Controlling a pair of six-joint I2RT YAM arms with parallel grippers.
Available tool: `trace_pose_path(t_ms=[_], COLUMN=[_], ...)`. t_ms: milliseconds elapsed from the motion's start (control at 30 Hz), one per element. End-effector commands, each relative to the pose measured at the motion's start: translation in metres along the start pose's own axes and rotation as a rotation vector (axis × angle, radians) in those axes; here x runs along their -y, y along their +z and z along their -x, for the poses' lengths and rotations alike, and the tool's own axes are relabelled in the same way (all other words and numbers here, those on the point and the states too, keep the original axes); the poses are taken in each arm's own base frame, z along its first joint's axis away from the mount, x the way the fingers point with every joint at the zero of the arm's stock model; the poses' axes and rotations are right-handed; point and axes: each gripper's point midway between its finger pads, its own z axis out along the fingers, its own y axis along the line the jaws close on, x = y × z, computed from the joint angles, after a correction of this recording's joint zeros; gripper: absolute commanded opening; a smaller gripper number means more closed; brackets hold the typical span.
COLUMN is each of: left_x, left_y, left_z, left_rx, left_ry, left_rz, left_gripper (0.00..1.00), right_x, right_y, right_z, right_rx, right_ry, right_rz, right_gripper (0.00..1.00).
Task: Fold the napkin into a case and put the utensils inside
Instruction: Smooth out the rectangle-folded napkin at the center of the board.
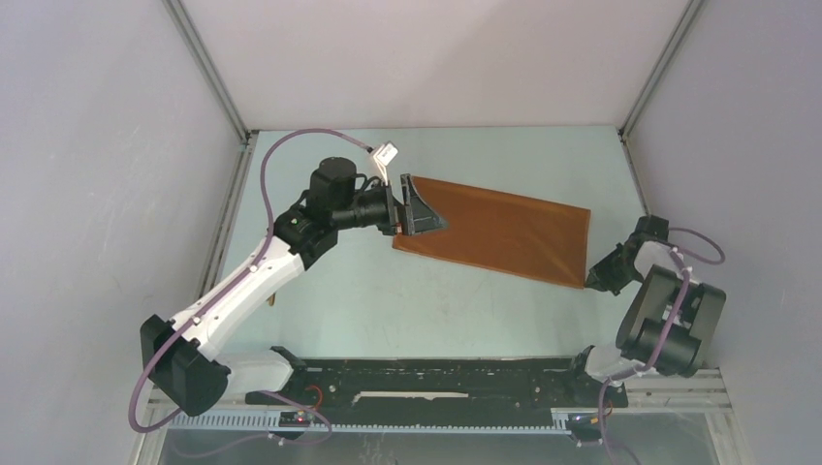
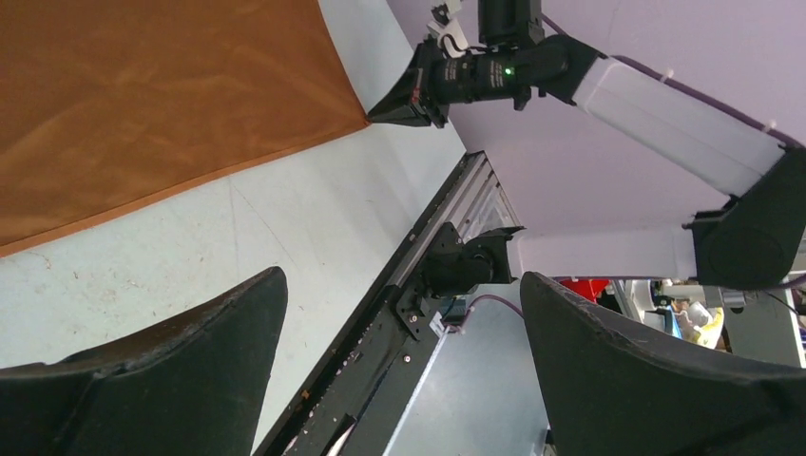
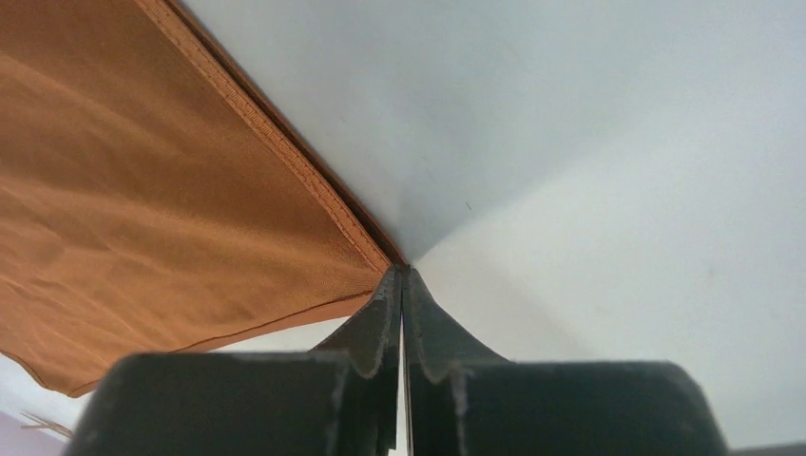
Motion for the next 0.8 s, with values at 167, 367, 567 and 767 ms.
trace_pose_path(t_ms=[167,367,567,767], left_x=[0.017,0.018,0.002,-0.01], left_y=[-0.01,-0.004,0.004,0.012], left_z=[0.004,0.0,-0.013,-0.02], left_rx=[-0.007,-0.045,-0.1,-0.126], left_ry=[0.058,0.047,0.032,0.011], left_rz=[-0.066,-0.087,-0.071,-0.054], left_gripper=[1.0,1.0,1.0,1.0], right_x=[-0.004,-0.042,-0.059,-0.059], right_y=[-0.048,-0.057,-0.044,-0.018], right_z=[0.007,0.043,0.053,0.051], right_rx=[0.147,0.143,-0.043,-0.171], right_ry=[0.042,-0.175,-0.341,-0.397], right_rz=[0.028,-0.018,-0.028,-0.073], right_gripper=[0.37,0.84,0.8,0.71])
